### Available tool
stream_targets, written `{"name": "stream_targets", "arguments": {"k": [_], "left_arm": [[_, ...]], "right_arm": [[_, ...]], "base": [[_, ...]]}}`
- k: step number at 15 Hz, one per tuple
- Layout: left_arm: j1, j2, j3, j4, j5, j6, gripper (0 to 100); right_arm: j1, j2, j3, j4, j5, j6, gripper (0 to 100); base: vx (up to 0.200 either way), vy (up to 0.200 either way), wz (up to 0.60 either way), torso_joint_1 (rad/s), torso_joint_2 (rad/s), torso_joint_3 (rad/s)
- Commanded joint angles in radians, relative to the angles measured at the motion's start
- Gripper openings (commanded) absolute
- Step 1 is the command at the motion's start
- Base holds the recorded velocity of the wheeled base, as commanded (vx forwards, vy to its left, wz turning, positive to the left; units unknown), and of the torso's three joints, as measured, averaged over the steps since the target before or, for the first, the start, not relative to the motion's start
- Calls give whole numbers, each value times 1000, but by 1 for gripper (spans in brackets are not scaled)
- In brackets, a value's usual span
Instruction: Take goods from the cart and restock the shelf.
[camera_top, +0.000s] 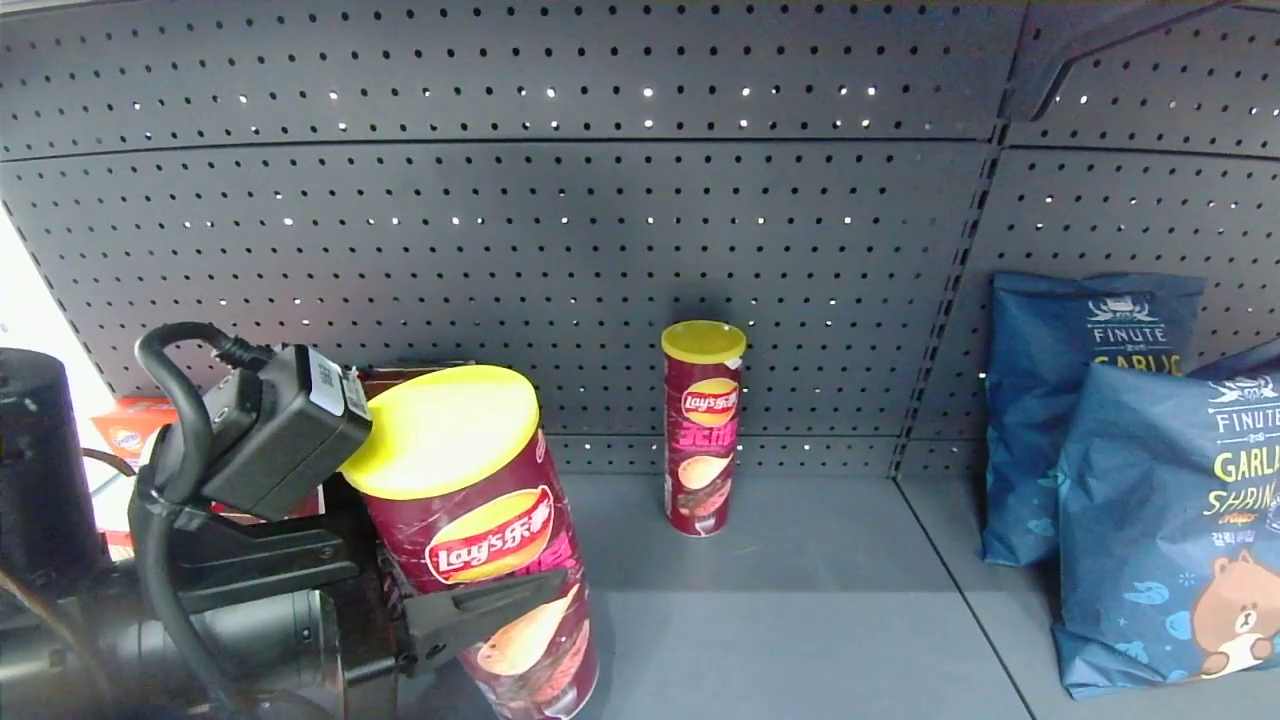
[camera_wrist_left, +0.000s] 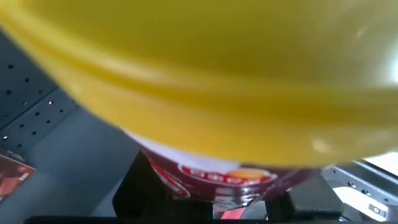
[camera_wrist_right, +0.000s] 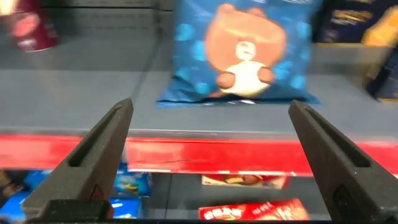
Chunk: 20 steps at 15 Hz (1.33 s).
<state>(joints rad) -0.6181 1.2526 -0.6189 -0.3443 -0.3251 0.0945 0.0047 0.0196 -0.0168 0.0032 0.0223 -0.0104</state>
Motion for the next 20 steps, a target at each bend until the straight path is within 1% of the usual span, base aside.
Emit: {"name": "stream_targets", "arguments": {"k": [1, 2, 4, 6, 8, 9, 11, 12, 14, 15, 17, 18, 20], "left_arm": [[0, -5, -2, -2, 0, -1, 0], [-5, -7, 11, -5, 0, 1, 0], [-9, -7, 22, -4, 0, 4, 0], [-8, -5, 18, -2, 0, 4, 0], [-8, -1, 15, -2, 11, 4, 0], [-9, -1, 19, -2, 14, 2, 0], [-6, 5, 19, -2, 14, 1, 0], [-6, 13, 19, -2, 14, 1, 0], [-6, 27, 21, -4, 14, 1, 0], [-6, 34, 21, -4, 14, 1, 0], [-5, 38, 19, -5, 12, 1, 0], [-5, 39, 19, -5, 12, 1, 0], [-3, 42, 19, -4, 11, 1, 0]], "right_arm": [[14, 284, -292, 0, 60, 67, 100], [37, 306, -310, 0, 79, 43, 100], [67, 313, -311, 23, 103, -95, 100], [70, 405, -359, 50, 110, -100, 100], [110, 507, -416, 49, 137, -108, 100], [187, 606, -482, 47, 179, -112, 100], [316, 749, -565, 44, 186, -106, 100], [373, 821, -585, 17, 182, -108, 100], [448, 990, -581, -155, 153, -111, 100], [471, 1071, -586, -242, 148, -111, 100], [479, 1226, -612, -362, 143, -114, 100], [479, 1263, -623, -377, 148, -114, 100], [486, 1390, -673, -450, 162, -117, 100]], "base": [[0, 0, 0, 0, 0, 0], [0, 0, 0, 0, 0, 0], [0, 0, 0, 0, 0, 0], [0, 0, 0, 0, 0, 0], [0, 0, 0, 0, 0, 0], [0, 0, 0, 0, 0, 0], [0, 0, 0, 0, 0, 0], [0, 0, 0, 0, 0, 0], [0, 0, 0, 0, 0, 0], [0, 0, 0, 0, 0, 0], [0, 0, 0, 0, 0, 0], [0, 0, 0, 0, 0, 0], [0, 0, 0, 0, 0, 0]]}}
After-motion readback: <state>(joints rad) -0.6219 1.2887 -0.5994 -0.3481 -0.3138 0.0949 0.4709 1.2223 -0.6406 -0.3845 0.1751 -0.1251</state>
